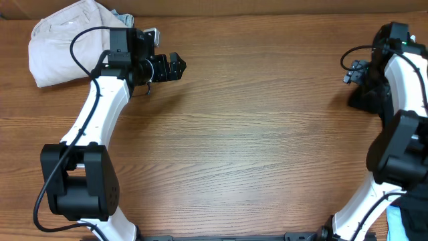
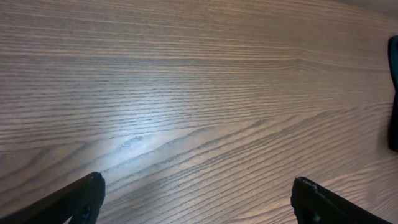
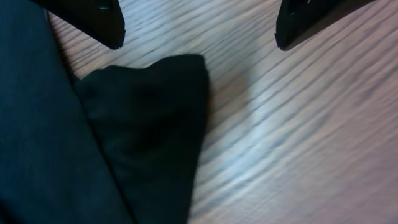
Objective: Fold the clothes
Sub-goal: 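Reach the right gripper to the black t-shirt and grasp it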
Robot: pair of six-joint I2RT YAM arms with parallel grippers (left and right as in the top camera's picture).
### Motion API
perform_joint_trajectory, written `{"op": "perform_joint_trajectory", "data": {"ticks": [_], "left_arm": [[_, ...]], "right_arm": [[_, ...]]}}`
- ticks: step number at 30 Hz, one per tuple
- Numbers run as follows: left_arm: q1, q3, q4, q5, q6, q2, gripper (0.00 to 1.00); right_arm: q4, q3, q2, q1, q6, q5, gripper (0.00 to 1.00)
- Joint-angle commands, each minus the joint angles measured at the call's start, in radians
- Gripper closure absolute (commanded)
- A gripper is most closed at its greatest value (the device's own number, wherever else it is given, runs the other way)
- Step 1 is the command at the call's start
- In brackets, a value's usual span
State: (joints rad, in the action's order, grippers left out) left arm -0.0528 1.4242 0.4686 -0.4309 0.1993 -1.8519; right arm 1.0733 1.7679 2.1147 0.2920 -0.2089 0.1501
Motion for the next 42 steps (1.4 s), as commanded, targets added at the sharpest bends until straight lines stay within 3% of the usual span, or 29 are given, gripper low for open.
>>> {"op": "perform_joint_trajectory", "data": {"ticks": [1,10,15,21,29,37,42], "left_arm": [[-0.008,0.018,-0.002,-0.005,-0.020,-0.013,0.04],[-0.008,0.018,-0.001,-0.003,-0.020,-0.018,0.06],[-0.016,0.018,-0.002,-0.002,-0.020,-0.024,0.07],[-0.040,0.018,-0.001,0.035,-0.016,-0.025,0.00],[-0.087,0.018,-0.010,0.132,-0.001,-0.025,0.00],[-0.091,0.018,-0.037,0.140,0.000,-0.025,0.00],[-0.092,0.018,-0.043,0.151,-0.001,-0.025,0.00]], "right_arm": [[-0.005,0.015,0.041,-0.003,-0.029,0.073,0.20],[-0.018,0.032,0.052,0.035,-0.129,0.089,0.19],[-0.013,0.091,0.047,0.143,-0.143,-0.001,0.14],[-0.043,0.096,0.053,0.314,-0.240,-0.051,0.07],[-0.081,0.096,0.056,0.484,-0.266,-0.116,0.09],[-0.234,0.055,0.057,0.502,-0.055,-0.296,0.20],[-0.304,0.051,0.059,0.440,0.082,-0.280,0.20]]}}
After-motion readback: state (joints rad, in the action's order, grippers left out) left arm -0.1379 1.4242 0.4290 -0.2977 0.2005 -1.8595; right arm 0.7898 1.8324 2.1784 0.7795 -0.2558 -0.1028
